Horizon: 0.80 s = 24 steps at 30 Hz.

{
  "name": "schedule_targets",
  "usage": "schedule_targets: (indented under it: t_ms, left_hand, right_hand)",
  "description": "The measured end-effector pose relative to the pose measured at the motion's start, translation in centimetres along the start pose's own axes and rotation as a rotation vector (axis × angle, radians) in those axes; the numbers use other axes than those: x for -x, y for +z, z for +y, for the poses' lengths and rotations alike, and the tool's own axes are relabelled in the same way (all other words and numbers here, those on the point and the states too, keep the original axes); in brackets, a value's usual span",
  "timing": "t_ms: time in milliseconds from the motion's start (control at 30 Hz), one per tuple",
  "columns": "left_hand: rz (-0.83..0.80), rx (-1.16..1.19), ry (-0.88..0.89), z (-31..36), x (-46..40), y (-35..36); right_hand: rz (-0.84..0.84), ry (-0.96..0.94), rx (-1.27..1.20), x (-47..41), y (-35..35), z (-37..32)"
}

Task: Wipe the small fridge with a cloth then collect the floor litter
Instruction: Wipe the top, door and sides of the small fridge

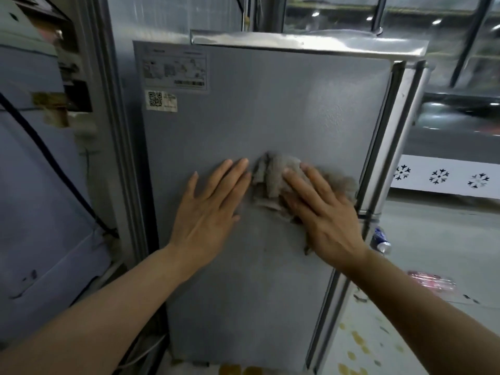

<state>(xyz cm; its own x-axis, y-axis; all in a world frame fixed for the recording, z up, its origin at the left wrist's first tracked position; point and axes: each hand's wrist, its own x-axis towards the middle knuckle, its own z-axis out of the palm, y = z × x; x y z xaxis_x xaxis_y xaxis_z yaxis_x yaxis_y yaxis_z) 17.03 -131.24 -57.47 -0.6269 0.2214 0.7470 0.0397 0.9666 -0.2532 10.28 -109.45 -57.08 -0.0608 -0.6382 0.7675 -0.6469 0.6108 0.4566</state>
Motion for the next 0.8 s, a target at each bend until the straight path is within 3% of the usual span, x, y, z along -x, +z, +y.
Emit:
schedule_targets:
  t_ms: [133,300,400,467,667,800]
  left_hand:
    - [-0.004,-0.019,-0.116,-2.3,2.1,0.5]
    - [-0.039,-0.028,-0.104,-3.5,4.0,1.2]
    - [-0.029,0.001,-0.085,-4.0,4.3,1.1]
    - [-0.013,0.019,-0.078,-4.4,4.4,1.1]
    - [-0.006,0.126,-0.217,-6.0,5.2,1.3]
    - [0.004,0.237,-0.297,-6.8,6.9,1.7]
  right_hand:
    - [0.117,0.122,-0.046,-3.0,1.6,-1.5]
    - [-0.118,-0.175,-0.077,2.0,4.4,-6.2]
    - [-0.15,-0.242,-0.055,1.3,3.8,-6.1]
    - [-0.109,-0.225,-0.03,-1.0,3.2,-5.5]
    - [0.147,0.058,-0.042,-7.2,4.2,-6.3]
    - [-0.006,-0.115,-0.082,-2.6,6.5,-9.9]
